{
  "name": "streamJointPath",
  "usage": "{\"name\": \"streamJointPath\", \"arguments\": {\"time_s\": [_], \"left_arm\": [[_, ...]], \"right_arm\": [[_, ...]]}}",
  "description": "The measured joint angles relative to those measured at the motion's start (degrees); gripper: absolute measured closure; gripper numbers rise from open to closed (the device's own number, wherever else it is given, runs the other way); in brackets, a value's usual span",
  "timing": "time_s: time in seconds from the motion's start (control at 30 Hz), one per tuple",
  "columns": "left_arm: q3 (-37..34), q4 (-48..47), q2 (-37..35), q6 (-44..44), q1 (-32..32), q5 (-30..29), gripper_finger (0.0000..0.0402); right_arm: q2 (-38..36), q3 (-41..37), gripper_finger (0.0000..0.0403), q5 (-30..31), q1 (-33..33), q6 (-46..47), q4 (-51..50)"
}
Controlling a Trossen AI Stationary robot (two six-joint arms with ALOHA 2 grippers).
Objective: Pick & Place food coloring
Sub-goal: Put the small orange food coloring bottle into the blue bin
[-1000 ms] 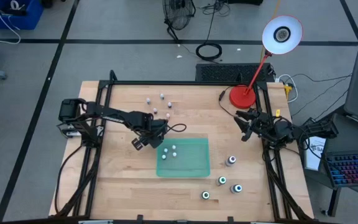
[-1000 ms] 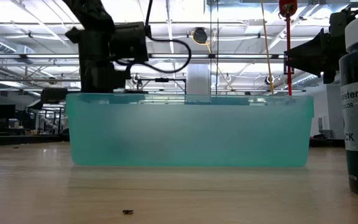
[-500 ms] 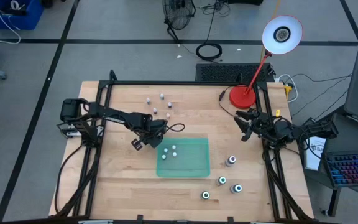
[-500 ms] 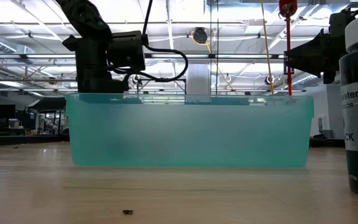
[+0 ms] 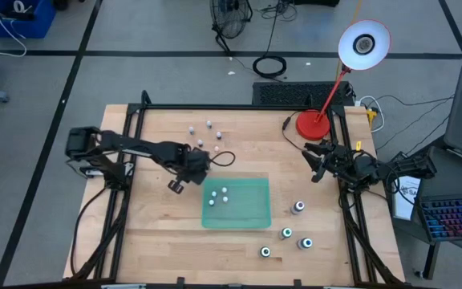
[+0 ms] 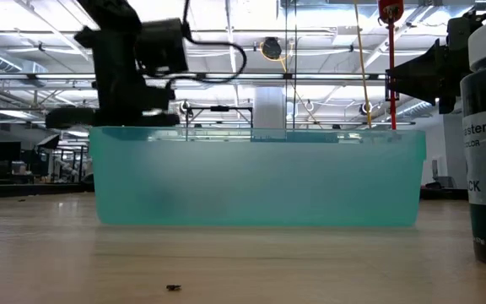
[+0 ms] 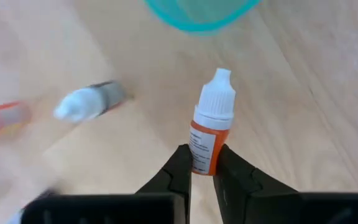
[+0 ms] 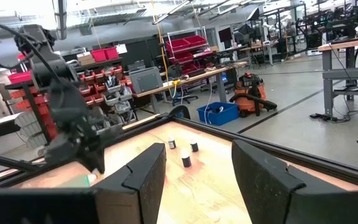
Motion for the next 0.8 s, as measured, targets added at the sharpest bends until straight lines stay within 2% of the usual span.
{"name": "streamJointPath", "arguments": {"time_s": [0.1,0.2,0.33,0.43,0.57,0.67,0.73,0.8], "left_arm": [[0.0,-2.2,-5.3,-3.3,-0.8,-2.5,0.0356],[0.0,-1.1,-11.5,-10.2,-1.8,-5.5,0.0356],[0.0,4.5,-18.2,-26.7,-3.3,-11.9,0.0356],[0.0,10.7,-20.2,-33.2,-4.0,-14.3,0.0356],[0.1,22.6,-19.3,-33.0,-4.0,-13.8,0.0356],[0.2,31.5,-17.0,-31.0,-3.0,-10.0,0.0356],[1.7,33.8,-15.2,-31.2,-2.1,-7.9,0.0356],[3.7,32.2,-13.5,-31.3,-1.6,-8.2,0.0356]], "right_arm": [[0.0,0.0,0.0231,0.0,0.0,0.0,-0.1],[0.0,0.0,0.023,0.0,0.0,0.0,0.0],[0.0,0.0,0.023,0.0,0.0,0.0,0.2],[0.0,0.0,0.0231,0.0,0.0,0.0,0.2],[0.0,0.0,0.0229,0.0,0.0,0.0,0.1],[0.0,0.0,0.023,0.0,0.0,0.0,0.1],[0.1,0.0,0.0231,0.6,-0.3,-2.2,2.6],[-0.1,0.0,0.0231,1.8,-0.6,-4.1,7.4]]}}
